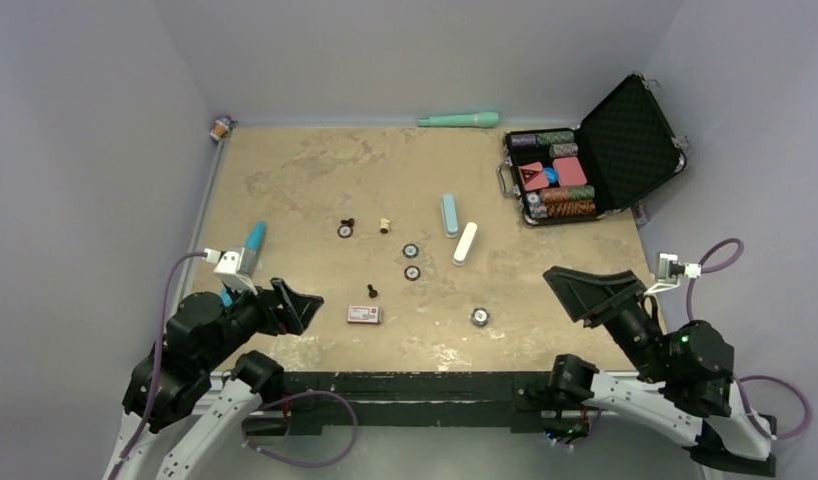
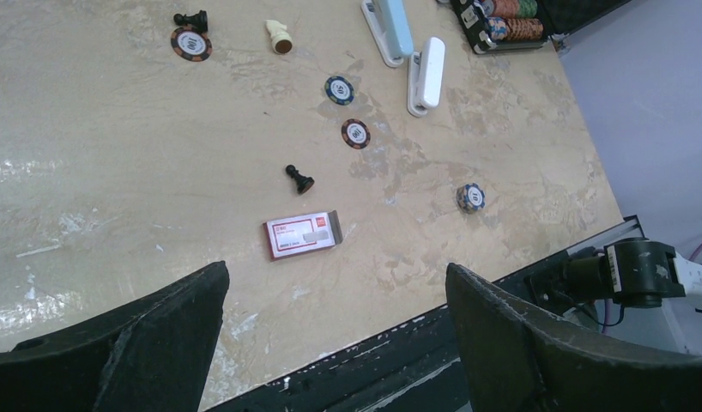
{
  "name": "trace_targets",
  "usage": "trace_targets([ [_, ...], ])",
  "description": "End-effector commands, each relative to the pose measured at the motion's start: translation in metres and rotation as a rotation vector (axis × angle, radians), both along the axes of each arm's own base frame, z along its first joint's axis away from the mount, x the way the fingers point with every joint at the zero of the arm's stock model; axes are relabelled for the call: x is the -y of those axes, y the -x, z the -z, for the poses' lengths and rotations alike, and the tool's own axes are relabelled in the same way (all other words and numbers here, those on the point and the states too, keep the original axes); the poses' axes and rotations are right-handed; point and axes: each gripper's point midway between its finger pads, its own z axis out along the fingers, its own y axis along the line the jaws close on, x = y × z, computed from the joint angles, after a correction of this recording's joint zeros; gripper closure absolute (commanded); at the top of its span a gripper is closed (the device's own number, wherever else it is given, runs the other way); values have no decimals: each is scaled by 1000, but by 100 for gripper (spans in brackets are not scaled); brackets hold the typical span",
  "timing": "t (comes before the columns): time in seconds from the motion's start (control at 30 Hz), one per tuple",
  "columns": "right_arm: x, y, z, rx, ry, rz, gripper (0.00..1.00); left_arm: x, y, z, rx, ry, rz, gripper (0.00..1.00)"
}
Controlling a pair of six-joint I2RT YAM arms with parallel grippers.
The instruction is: Unload the staples from the stapler
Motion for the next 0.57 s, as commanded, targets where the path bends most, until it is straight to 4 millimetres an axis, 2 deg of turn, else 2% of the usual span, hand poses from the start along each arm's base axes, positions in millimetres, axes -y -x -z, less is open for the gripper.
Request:
trace_targets([
  [0.0,42,-1,-1,-61,-161,91,1,-1,-6,-2,7,-11,-17,0],
  [0.17,44,-1,4,-69,-195,96,1,-2,-3,-2,-3,-11,-15,0],
  [0.33,32,-2,8,-80,-154,73,1,-1,0,-1,-12,-6,-8,0],
  [0.43,17,-2,8,-51,-78,42,1,-1,1,-1,-15,-5,-8,0],
  [0.53,13,-7,13,-84,-32,69,1,-2,1,-1,-17,-7,-9,0],
])
